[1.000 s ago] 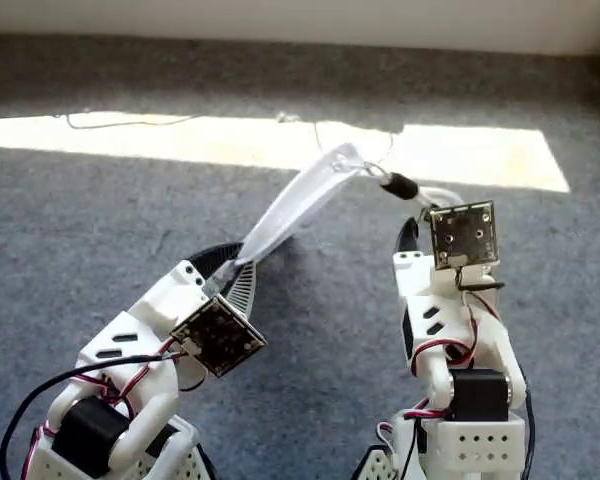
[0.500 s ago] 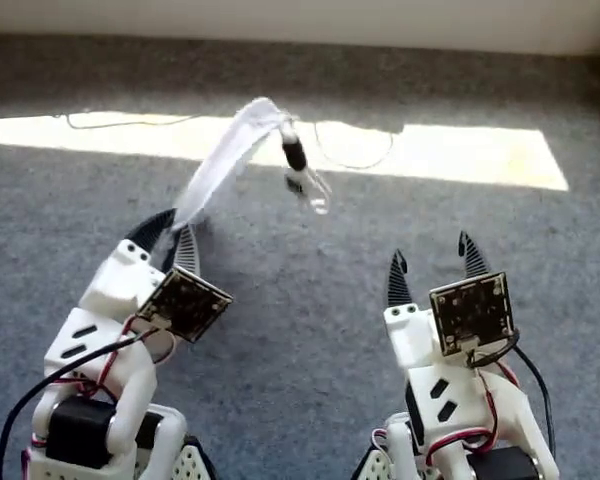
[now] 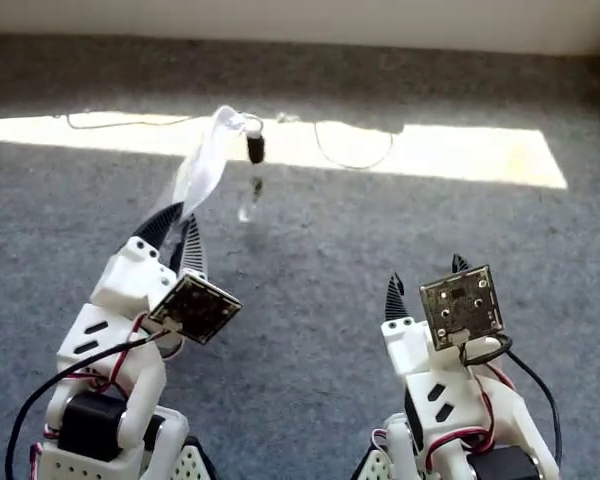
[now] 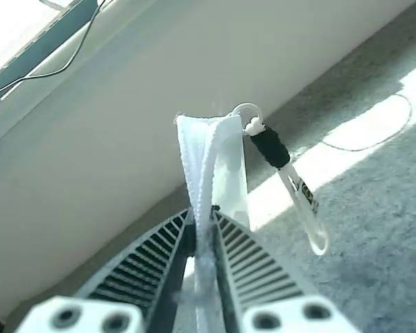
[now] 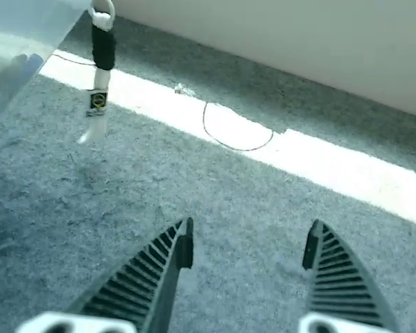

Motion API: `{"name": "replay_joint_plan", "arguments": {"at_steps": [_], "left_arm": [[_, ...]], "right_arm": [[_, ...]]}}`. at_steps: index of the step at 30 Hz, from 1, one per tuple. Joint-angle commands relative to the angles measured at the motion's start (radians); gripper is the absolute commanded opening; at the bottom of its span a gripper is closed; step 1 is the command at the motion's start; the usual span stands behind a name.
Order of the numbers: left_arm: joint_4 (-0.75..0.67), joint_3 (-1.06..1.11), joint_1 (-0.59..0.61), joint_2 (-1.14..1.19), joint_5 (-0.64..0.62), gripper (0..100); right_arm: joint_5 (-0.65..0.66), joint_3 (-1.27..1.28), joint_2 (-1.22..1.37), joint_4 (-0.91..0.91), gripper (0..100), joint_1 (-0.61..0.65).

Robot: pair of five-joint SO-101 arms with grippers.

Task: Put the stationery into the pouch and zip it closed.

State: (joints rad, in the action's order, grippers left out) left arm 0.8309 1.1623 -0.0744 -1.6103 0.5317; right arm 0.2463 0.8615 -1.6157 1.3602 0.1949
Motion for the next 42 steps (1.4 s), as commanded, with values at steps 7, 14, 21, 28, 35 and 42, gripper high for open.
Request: {"name": "replay_joint_plan", "arguments": {"at_steps": [7,14,21,28,35,42], "left_arm": [[-0.009,0.018,-0.165,0.002,-0.127,1],[0.064,0.018,-0.28,0.002,-0.178,15],[0.094,-0.071,-0.351,0.001,-0.253,19],[0.178,-0.162,-0.367,-0.001,-0.255,19],[0.198,-0.163,-0.367,-0.01,-0.25,11],[0.196,-0.163,-0.366,-0.01,-0.247,1]], "right_arm": [[0.008,-0.048,-0.012,0.042,24.5,0.007],[0.008,-0.048,-0.012,0.067,24.5,0.007],[0.008,-0.047,-0.012,0.09,24.5,0.007],[0.003,-0.047,-0.012,0.094,24.5,0.007],[0.003,-0.047,-0.012,0.096,21.1,0.007],[0.052,-0.045,-0.012,0.096,1.9,0.005]]}}
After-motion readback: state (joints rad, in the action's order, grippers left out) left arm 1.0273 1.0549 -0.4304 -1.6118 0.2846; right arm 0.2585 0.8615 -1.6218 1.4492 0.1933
